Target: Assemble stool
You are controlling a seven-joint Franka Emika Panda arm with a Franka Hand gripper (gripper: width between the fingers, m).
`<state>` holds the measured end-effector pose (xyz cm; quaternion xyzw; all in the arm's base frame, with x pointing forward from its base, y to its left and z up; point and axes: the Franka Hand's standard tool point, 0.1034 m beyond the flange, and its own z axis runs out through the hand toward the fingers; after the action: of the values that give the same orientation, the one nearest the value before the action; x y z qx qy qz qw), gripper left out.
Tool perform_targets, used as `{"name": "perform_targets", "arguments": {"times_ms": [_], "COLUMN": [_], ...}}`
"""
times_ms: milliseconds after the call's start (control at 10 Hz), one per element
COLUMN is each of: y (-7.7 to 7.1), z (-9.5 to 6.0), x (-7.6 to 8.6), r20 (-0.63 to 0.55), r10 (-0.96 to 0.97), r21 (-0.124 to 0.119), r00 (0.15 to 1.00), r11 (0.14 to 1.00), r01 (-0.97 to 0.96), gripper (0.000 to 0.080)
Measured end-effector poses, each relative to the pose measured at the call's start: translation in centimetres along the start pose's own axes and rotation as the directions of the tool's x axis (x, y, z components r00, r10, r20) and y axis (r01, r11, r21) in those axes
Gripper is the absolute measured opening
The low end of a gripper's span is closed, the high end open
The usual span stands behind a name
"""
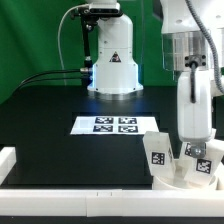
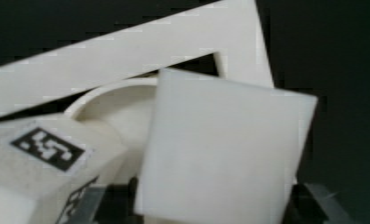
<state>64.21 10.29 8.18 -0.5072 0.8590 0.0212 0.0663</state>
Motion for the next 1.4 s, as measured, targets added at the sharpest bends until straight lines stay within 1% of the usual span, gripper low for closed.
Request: {"name": "perform_targets", "arguments": {"times_ms": [100, 200, 300, 400, 500, 600, 700, 800, 900, 1000, 1100, 1200, 1300, 1400], "y": [0.3, 0.3, 0.3, 0.2, 0.1, 0.3, 0.2, 0.1, 0.0, 0.1, 0.5, 0.9, 1.2, 1.1], "z": [0.1, 0.1, 0.1, -0.1, -0.7, -1.3, -1.8, -1.5, -1.4, -1.4, -1.4, -1.6, -1.8, -2.2], "x": [-0.4, -0.3, -0.3, -0.3, -0.4, -0.7, -1.1, -0.9, -0.8, -0.9, -1.3, -2.2, -2.5, -2.4], "r20": [0.010, 0.010, 0.009, 0.006, 0.013, 0.017, 0.019, 0.013, 0.013, 0.012, -0.005, 0.007, 0.026, 0.007], "r10": [-0.004, -0.059, -0.072, -0.183, -0.347, -0.528, -0.625, -0.649, -0.705, -0.774, -0.895, -0.977, -0.999, -0.999], "r21": [-0.003, -0.004, -0.005, -0.005, -0.007, -0.032, -0.040, -0.034, -0.035, -0.039, -0.064, -0.060, -0.045, -0.031], "r00": [1.000, 0.998, 0.997, 0.983, 0.938, 0.849, 0.780, 0.760, 0.709, 0.633, 0.447, 0.211, 0.030, -0.052], "r11": [1.000, 0.998, 0.997, 0.983, 0.938, 0.848, 0.779, 0.760, 0.708, 0.632, 0.446, 0.210, 0.029, -0.053], "r01": [0.004, 0.059, 0.072, 0.183, 0.347, 0.529, 0.625, 0.649, 0.705, 0.774, 0.893, 0.976, 0.999, 0.998], "gripper": [0.0340, 0.0340, 0.0340, 0.0530, 0.0612, 0.0612, 0.0642, 0.0647, 0.0647, 0.0649, 0.0649, 0.0649, 0.0649, 0.0649]}}
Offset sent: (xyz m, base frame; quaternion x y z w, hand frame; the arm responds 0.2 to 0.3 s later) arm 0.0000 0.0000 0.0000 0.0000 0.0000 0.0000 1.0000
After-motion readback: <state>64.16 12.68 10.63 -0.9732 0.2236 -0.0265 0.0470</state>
